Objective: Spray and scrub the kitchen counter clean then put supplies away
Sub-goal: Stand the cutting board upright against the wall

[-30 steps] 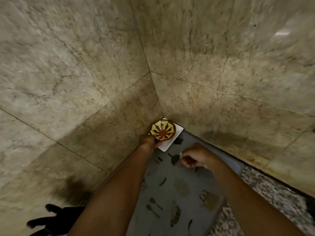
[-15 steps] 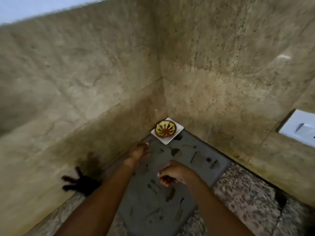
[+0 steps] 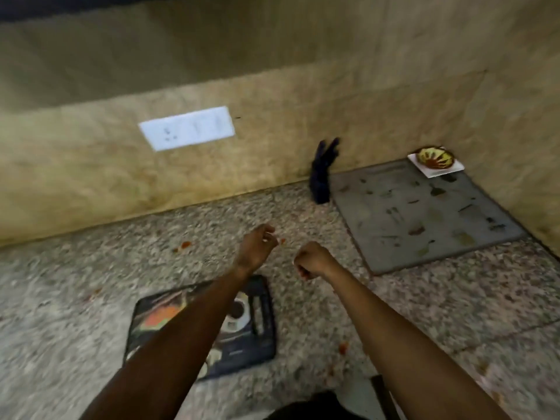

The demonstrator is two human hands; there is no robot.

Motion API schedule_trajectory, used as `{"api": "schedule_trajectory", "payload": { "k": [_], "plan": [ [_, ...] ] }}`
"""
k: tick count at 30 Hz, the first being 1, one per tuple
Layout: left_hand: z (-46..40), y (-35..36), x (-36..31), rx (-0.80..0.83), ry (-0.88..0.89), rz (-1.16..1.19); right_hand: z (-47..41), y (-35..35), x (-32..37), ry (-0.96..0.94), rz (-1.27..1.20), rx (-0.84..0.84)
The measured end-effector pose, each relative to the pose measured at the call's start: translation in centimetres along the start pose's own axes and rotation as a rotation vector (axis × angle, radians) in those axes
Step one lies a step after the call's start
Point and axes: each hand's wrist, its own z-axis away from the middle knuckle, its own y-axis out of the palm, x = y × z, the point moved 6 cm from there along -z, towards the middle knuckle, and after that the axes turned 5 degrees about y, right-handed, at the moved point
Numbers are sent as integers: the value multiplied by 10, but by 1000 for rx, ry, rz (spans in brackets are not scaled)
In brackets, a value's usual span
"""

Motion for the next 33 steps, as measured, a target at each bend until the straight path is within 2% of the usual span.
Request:
{"api": "schedule_trajectory", "payload": {
  "k": [3, 6, 9, 12, 15, 20, 23, 26, 28, 30, 33],
  "plan": [
    [79, -45, 84, -56, -144, 10, 30, 75, 1, -37, 171, -14],
    [154, -78, 166, -63, -298, -147, 61, 139, -2, -10, 279, 16],
    [217, -79, 223, 48, -453, -306, 78, 181, -22, 94, 260, -36],
    [258, -74, 233, 183, -529, -321, 96, 209, -35, 210, 293, -129],
    [261, -81, 228, 202, -480, -352, 101, 220, -40, 256, 191, -182],
    [256, -90, 233, 218, -389, -310, 100, 215, -49, 340, -208, -119],
    [251, -105, 224, 185, -337, -300, 104, 209, -42, 342, -344, -81],
    [232, -135, 207, 179, -315, -207, 107, 196, -5, 183, -530, -61],
    [213, -161, 197, 109, -234, -115, 116, 182, 32, 51, -623, -49],
    [203, -186, 182, -10, -120, -96, 140, 165, 69, -76, -584, -62],
    [191, -211, 142, -106, 63, 195, 172, 131, 107, -243, -542, -85]
  ]
}}
